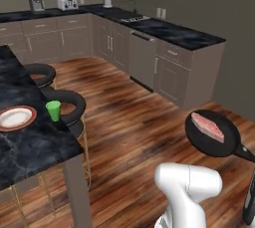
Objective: Pick up the pan with the steak in it and place it on the dining table. Then place the steak on the plate.
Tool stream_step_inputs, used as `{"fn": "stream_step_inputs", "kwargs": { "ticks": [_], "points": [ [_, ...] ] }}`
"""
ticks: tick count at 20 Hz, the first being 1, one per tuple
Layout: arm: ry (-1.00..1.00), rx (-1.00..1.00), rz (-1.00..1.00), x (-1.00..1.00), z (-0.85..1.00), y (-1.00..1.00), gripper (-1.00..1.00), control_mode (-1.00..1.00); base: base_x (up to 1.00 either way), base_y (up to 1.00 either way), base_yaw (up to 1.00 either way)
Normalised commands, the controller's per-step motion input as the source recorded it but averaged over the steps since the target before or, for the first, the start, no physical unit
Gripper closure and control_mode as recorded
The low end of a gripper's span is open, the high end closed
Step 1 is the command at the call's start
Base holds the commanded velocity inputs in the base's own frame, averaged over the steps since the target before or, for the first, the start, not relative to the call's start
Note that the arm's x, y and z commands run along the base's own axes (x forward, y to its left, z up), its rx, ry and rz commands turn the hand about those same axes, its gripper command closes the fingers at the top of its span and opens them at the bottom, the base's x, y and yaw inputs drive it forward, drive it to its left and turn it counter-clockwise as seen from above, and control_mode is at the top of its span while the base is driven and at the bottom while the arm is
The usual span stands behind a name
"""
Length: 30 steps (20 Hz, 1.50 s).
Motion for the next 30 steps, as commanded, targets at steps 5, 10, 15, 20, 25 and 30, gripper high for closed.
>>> {"fn": "stream_step_inputs", "kwargs": {
  "ticks": [5,10,15,20,25,30],
  "points": [
    [0.0,0.0,0.0,0.0,0.0,0.0,1.0,1.0,0.22,-0.68,0.12],
    [0.0,0.0,0.0,0.0,0.0,0.0,1.0,1.0,0.17,-0.63,0.16],
    [0.0,0.0,0.0,0.0,0.0,0.0,1.0,1.0,0.15,-0.63,0.16],
    [0.0,0.0,0.0,0.0,0.0,0.0,1.0,1.0,0.13,-0.73,0.12],
    [0.0,0.0,0.0,0.0,0.0,0.0,1.0,1.0,0.0,-0.19,0.0],
    [0.0,0.0,0.0,0.0,0.0,0.0,1.0,1.0,0.57,-0.15,0.0]
  ]
}}
